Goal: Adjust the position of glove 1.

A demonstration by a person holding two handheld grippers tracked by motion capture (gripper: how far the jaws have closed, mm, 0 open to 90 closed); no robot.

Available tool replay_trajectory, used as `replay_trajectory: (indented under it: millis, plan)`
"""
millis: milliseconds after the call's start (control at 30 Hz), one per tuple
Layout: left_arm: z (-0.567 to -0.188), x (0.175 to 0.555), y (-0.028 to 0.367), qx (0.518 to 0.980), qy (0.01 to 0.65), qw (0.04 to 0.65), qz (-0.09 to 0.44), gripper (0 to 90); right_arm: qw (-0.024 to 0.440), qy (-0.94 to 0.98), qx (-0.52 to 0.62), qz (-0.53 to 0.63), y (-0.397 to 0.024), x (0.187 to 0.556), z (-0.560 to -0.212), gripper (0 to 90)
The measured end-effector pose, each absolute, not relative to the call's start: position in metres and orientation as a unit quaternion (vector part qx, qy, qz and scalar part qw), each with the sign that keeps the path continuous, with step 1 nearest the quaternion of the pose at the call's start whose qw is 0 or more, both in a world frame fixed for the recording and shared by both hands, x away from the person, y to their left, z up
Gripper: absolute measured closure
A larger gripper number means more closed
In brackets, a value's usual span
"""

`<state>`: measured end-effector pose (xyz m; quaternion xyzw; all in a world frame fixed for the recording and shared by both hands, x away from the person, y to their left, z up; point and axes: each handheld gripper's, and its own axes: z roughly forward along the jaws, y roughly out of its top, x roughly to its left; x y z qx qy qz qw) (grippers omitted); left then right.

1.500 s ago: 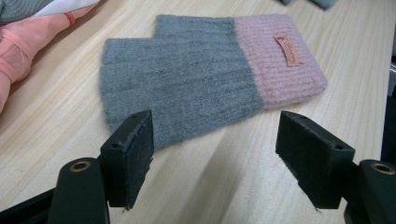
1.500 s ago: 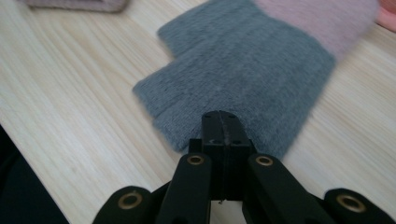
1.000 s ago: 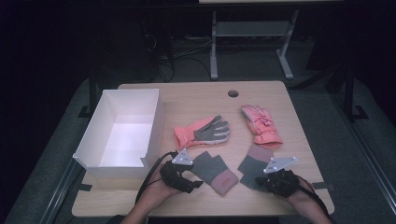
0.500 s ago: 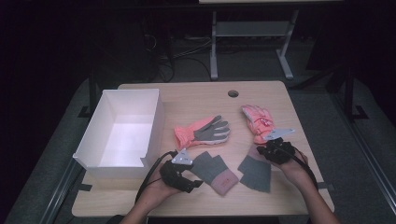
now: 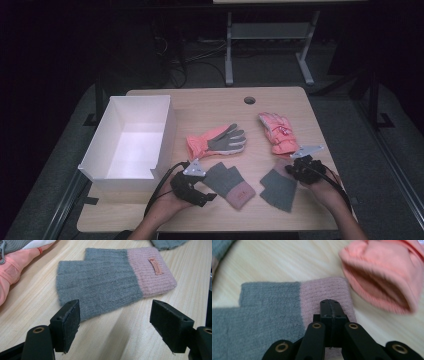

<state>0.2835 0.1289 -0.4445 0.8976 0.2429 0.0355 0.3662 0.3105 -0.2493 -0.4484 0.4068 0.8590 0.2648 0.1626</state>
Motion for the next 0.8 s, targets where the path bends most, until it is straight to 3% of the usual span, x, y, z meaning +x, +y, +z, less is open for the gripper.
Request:
replay_trajectory:
  millis: [400,567,800]
  plan:
    - [-0.445,0.284,0.128,0.899,0.242,0.363,0.034,23.6,0.178,0.840,0.445,0.253,-0.291,0.267,-0.447,90.0]
    - [-0.444,0.284,0.128,0.900,0.240,0.363,0.034,23.5,0.159,0.839,0.436,0.285,-0.294,0.245,-0.441,90.0]
    - [-0.444,0.285,0.127,0.902,0.235,0.361,0.034,23.5,0.103,0.870,0.385,0.292,-0.266,0.219,-0.449,90.0]
